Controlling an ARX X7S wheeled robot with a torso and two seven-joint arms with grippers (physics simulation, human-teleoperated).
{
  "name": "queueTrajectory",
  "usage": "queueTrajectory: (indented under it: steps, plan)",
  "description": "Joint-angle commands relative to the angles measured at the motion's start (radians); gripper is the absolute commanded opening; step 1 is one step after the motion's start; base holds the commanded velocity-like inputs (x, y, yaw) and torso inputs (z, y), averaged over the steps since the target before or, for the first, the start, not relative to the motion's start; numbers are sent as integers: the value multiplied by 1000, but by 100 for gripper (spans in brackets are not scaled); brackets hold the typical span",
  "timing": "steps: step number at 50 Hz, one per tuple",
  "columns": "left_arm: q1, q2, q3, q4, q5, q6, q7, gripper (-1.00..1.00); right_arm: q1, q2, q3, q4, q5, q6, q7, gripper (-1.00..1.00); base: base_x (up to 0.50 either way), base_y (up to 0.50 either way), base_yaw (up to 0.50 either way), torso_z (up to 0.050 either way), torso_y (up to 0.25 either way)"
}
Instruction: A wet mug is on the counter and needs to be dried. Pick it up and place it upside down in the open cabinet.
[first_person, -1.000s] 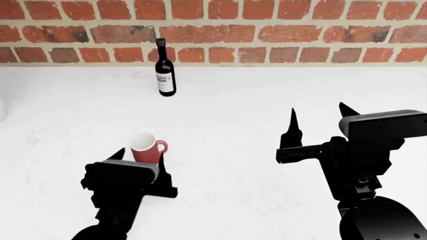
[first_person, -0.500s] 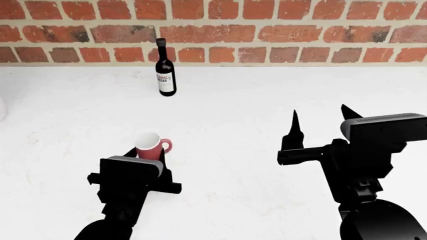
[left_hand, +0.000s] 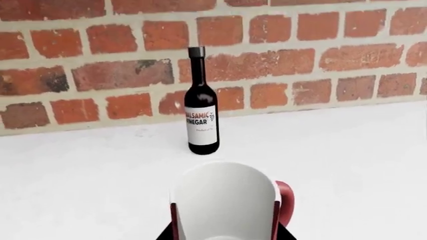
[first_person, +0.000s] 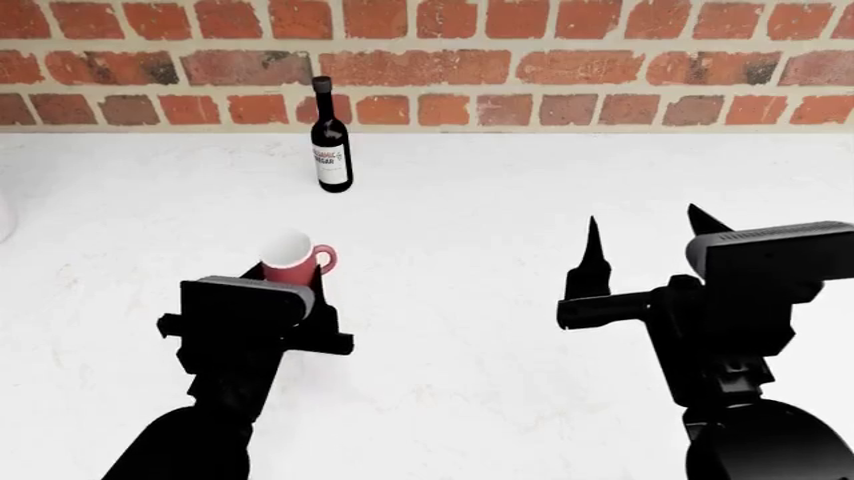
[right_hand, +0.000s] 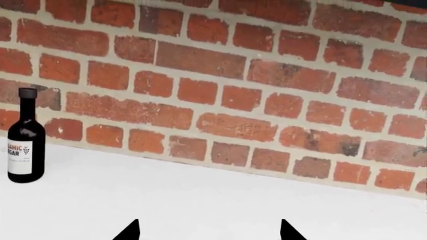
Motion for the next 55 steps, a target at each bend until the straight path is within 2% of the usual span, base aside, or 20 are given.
queueTrajectory:
  steps: [1, 12, 19, 24, 34, 41, 55]
  plan:
    - [-107, 0, -26, 80, -31, -62, -21, -100, 24, 12, 3, -39, 12, 58, 8, 100, 0, 0, 0, 0, 0]
    - [-258, 5, -35, 136, -45, -141, -55, -100, 46, 19, 3, -72, 22, 105, 15, 100, 0, 0, 0, 0, 0]
    - [-302, -61, 131, 77, 139, 16, -33, -100, 60, 24, 8, -103, 34, 146, 18, 100, 0, 0, 0, 0, 0]
    - [-322, -100, 201, 60, 238, 116, -30, -100, 69, 28, 19, -135, 44, 182, 21, 100, 0, 0, 0, 0, 0]
    - [-343, -190, 348, -92, 560, 545, -142, -100, 46, 31, 37, -150, 53, 174, 21, 100, 0, 0, 0, 0, 0]
    - [-391, -220, 401, -161, 700, 674, -190, -100, 45, 32, 37, -156, 59, 175, 25, 100, 0, 0, 0, 0, 0]
    - [-561, -273, 477, -297, 983, 817, -263, -100, 62, 35, 43, -203, 90, 215, 40, 100, 0, 0, 0, 0, 0]
